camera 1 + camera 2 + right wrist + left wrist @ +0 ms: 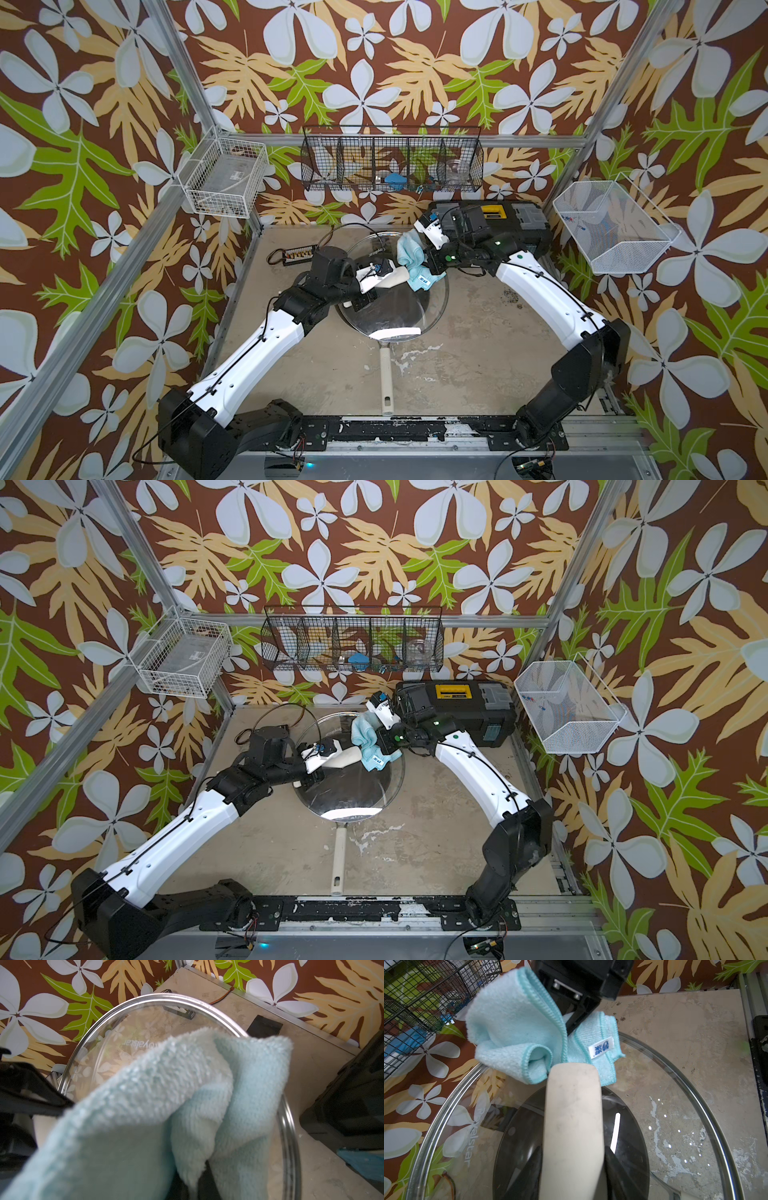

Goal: Wipe the pot lid with a cloth
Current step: Wipe the pot lid.

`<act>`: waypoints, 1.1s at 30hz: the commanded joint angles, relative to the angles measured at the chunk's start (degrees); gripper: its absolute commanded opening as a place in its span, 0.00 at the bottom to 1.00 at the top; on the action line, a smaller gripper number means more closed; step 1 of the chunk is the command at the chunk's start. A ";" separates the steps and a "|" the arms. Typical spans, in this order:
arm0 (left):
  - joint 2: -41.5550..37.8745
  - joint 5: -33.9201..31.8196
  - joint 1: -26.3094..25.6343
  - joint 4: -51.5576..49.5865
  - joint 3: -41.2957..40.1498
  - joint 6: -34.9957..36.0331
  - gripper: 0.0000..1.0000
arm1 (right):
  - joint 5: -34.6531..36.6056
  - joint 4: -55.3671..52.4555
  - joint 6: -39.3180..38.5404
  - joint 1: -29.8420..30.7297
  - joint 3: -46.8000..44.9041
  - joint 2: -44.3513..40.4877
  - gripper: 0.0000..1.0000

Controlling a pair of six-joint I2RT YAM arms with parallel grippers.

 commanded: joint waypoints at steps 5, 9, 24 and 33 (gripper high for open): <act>-1.23 5.10 -0.14 11.74 -0.10 -0.35 0.00 | -0.77 -1.71 0.35 0.02 11.93 8.44 0.00; -1.32 4.56 -0.14 11.74 -0.45 -0.02 0.00 | -0.75 -2.99 0.34 -0.02 16.41 11.56 0.00; -1.01 0.90 -0.14 13.56 -0.08 -0.51 0.00 | 0.01 -0.36 -0.48 0.02 -0.70 0.71 0.00; -0.88 -0.28 -0.14 14.52 -0.20 -1.23 0.00 | 1.49 0.66 0.29 0.06 -14.72 -11.31 0.00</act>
